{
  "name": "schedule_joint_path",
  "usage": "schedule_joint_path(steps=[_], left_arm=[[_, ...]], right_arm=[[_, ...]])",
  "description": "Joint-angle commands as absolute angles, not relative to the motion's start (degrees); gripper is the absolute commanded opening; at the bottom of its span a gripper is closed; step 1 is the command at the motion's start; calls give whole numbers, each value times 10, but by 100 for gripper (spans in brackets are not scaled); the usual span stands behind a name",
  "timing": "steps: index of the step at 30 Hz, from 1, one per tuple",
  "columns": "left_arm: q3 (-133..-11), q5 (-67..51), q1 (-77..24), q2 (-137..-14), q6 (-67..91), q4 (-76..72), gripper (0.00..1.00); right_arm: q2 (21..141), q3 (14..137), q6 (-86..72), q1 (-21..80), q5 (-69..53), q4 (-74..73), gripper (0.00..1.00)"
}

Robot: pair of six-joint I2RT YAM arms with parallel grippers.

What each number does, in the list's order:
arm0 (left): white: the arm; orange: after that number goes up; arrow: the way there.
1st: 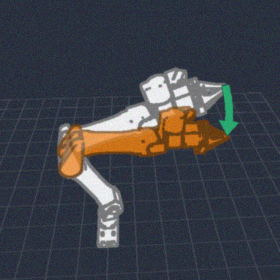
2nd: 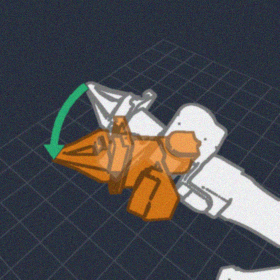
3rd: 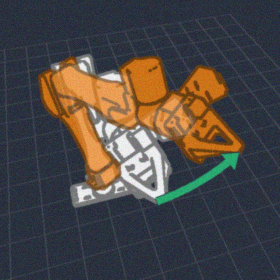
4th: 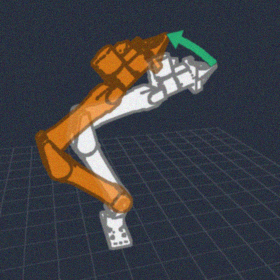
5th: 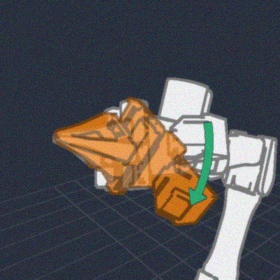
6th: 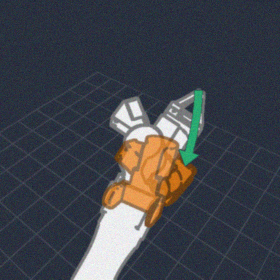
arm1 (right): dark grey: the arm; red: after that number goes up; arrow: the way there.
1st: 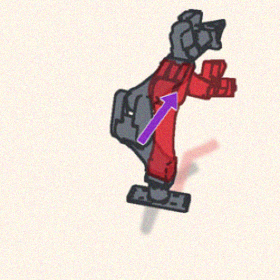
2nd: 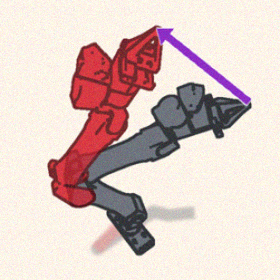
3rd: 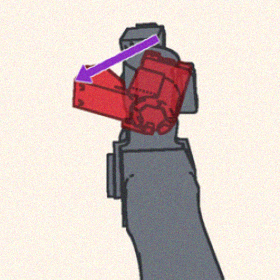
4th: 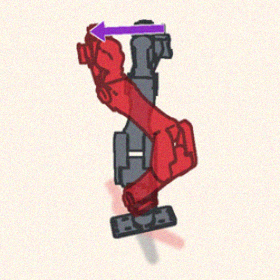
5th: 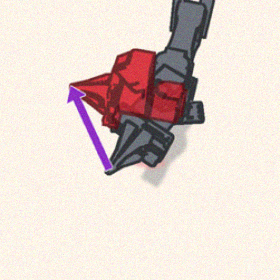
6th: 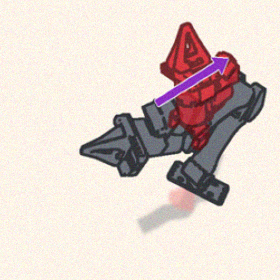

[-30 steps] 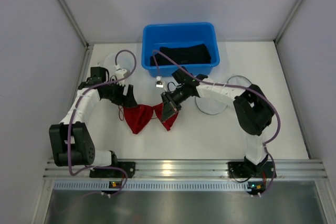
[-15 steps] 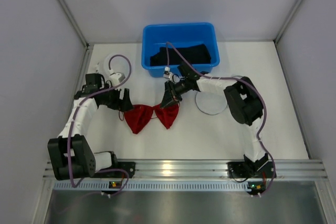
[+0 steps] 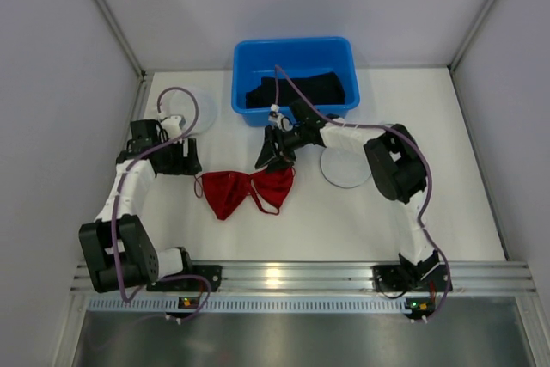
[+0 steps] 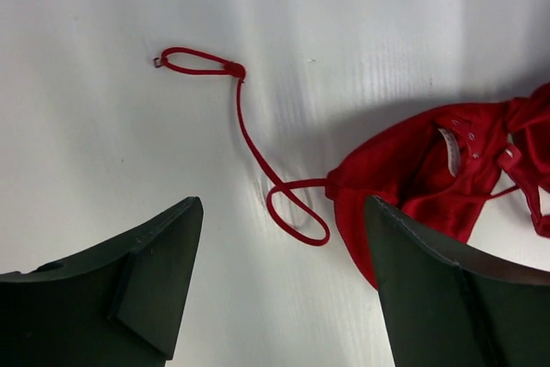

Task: Place the bra in the laundry bag and zip it closed
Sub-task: Adjust the bra at the center of the board.

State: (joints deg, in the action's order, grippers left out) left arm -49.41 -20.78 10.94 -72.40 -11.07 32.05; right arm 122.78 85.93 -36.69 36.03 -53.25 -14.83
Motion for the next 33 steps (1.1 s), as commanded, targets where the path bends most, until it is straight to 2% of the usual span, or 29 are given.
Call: schedule_joint_path(steps=[1,3,6,11,15,19,21,28,33], left_arm=[[-516,-171,120,-757,-82,274,79],[-528,-165,124,-776,-69,260,74],[-538,-172,125,-807,-60,234,70],[-551,-158,123,-866,-42,187,68],[-560,-155,124,-886,-37,180,68],[-552,-156,124,-882,-27,172,68],[-548,-158,125,-880,-25,172,68],[-534,-162,125,-867,-19,172,69],[-533,-165,125,-867,-20,172,71]], right_arm=[[1208,898,-375,353,-550,-114,61],[1192,903,-374,352,-563,-101,66],[1165,904,-361,352,-572,-97,67],[1128,917,-247,351,-559,-169,69],[1096,916,-93,357,-467,-288,63],[1080,913,52,428,-314,-366,53],[1080,909,72,460,-250,-367,50],[1142,944,48,540,-211,-359,42],[1203,991,26,555,-204,-359,43]])
